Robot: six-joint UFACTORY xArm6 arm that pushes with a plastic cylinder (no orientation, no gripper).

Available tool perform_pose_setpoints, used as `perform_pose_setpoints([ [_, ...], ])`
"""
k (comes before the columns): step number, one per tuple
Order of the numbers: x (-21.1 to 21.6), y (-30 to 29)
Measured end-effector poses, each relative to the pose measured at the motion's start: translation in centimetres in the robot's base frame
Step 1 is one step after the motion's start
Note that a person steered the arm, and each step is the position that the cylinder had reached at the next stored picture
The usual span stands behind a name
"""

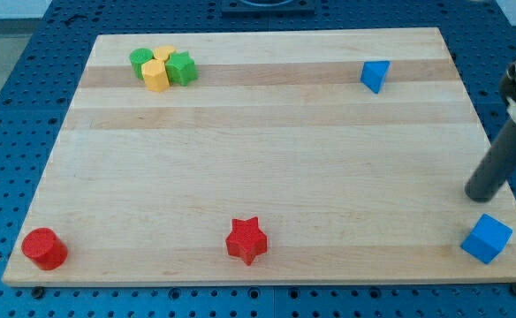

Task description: Move the blue cube to the red star

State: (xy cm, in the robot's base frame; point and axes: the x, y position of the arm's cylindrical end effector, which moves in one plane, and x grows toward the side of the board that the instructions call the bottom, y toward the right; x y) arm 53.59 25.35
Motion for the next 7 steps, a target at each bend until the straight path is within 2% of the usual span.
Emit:
perform_pose_setpoints([
  [2, 7.5, 0.7],
  [5, 8.3, -2.2],
  [7, 8.3, -9.6],
])
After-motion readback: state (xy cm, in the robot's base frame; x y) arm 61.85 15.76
